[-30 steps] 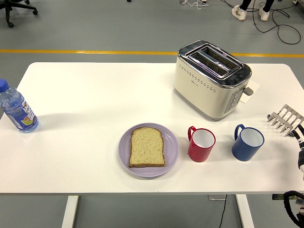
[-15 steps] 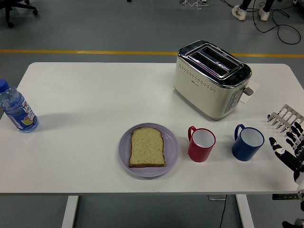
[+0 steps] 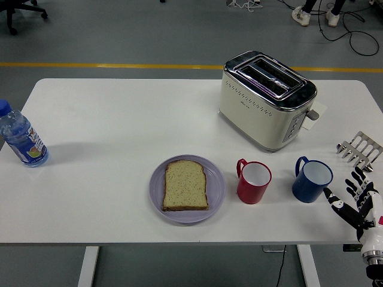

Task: Pick up the cup,pour liquid into bread,place the cup on the desk

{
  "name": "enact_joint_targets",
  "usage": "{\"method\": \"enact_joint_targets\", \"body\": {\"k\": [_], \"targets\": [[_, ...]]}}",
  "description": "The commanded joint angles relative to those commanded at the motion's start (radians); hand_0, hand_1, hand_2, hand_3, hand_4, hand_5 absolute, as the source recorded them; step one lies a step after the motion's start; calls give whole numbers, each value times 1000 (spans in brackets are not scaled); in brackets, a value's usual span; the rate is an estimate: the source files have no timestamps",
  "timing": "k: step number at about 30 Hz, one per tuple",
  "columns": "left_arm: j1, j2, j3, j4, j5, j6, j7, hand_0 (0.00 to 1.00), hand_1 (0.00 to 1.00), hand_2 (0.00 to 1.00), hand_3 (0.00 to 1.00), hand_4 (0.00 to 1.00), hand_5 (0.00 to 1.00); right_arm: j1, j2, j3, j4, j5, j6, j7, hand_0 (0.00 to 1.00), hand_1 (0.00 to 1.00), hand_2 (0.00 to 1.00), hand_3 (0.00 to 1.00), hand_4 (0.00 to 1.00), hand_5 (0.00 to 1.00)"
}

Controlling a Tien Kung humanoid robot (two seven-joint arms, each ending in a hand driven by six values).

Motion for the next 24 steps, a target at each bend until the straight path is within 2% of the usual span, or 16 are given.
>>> {"method": "enact_joint_targets", "body": {"k": [10, 17, 24], "targets": [[-6, 0, -4, -1, 1, 0, 0, 643, 651, 671, 570, 338, 845, 23, 14, -39, -33, 5, -2, 3, 912, 857, 932, 942, 917, 84], [-9, -1, -4, -1, 1, 1, 0, 641, 652, 671, 571, 337, 845, 64, 33, -55, -80, 19, -10, 10, 911, 856, 932, 944, 918, 89], [-10, -2, -6, -2, -1, 1, 0, 641, 652, 671, 570, 336, 844, 88, 46, -66, -115, 12, 5, 4, 910, 856, 931, 945, 916, 83]]}}
